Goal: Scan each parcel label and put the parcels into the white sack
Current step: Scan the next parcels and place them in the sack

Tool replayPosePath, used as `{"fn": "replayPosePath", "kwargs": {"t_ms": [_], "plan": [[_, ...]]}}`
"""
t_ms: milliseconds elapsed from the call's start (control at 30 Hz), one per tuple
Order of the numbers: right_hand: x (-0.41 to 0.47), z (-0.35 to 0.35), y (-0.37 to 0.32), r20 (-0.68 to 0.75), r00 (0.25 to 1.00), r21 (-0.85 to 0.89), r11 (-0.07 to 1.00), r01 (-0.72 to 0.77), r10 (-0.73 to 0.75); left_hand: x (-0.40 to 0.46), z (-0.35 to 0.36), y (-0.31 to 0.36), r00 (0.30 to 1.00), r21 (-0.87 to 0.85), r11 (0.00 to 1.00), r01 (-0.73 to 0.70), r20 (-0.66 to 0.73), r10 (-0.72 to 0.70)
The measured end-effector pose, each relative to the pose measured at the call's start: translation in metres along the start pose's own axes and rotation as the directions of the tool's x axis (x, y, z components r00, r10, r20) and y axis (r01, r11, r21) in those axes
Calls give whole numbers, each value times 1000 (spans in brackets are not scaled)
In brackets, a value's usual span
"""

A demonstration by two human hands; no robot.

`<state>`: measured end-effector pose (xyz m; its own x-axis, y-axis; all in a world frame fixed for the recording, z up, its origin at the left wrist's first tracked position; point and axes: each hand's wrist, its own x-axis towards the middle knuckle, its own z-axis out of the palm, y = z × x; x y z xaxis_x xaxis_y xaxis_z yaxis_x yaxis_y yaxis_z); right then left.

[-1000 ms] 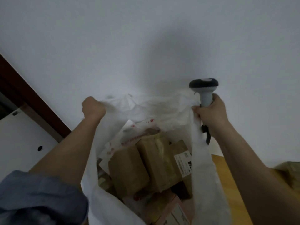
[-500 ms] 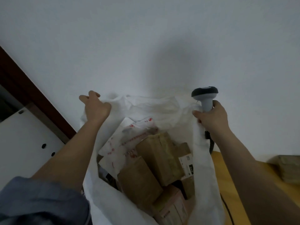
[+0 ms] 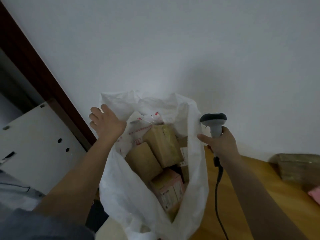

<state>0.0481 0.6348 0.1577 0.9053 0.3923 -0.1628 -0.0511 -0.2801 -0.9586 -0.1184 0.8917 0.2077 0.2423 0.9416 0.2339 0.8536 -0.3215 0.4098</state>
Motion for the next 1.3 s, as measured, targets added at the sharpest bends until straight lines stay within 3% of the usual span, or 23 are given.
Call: {"fn": "replayPosePath", "kwargs": {"t_ms": [133, 333, 433, 533, 700, 767, 833, 900, 1000, 1133, 1300], "plan": [[-25, 2, 21, 4, 1000, 84, 996, -29, 28, -52, 0, -24, 999, -22, 1000, 9, -32, -10], [-56, 6, 49, -13, 997, 175, 982, -69, 72, -126, 7, -35, 987, -176, 971, 159, 37, -155], [-68, 8, 65, -26, 993, 148, 983, -112, 117, -148, 16, -48, 959, -244, 945, 220, 233, -163], [-84, 12, 84, -56, 982, 101, 979, -176, 182, -167, 27, -66, 867, -201, 939, 279, 472, -157], [-107, 17, 113, -18, 946, 23, 946, -322, 322, -190, 26, -81, 738, -282, 871, 403, 663, -127], [-115, 15, 112, 9, 934, 43, 933, -358, 358, -189, 16, -76, 752, -338, 850, 404, 652, -98], [-116, 8, 93, 7, 941, 103, 936, -337, 338, -176, -3, -65, 811, -420, 826, 376, 580, -73], [-113, -3, 58, -31, 963, 198, 946, -258, 269, -156, -30, -54, 882, -570, 715, 406, 450, -142], [-110, -20, 7, -111, 983, 353, 931, -97, 144, -131, -62, -57, 893, -766, 462, 447, 351, -281], [-116, -15, -2, -111, 978, 400, 908, -120, 178, -138, -63, -68, 895, -728, 521, 445, 368, -250], [-118, -9, 5, -197, 964, 422, 903, -81, 179, -138, -65, -67, 940, -720, 606, 338, 230, -251]]}}
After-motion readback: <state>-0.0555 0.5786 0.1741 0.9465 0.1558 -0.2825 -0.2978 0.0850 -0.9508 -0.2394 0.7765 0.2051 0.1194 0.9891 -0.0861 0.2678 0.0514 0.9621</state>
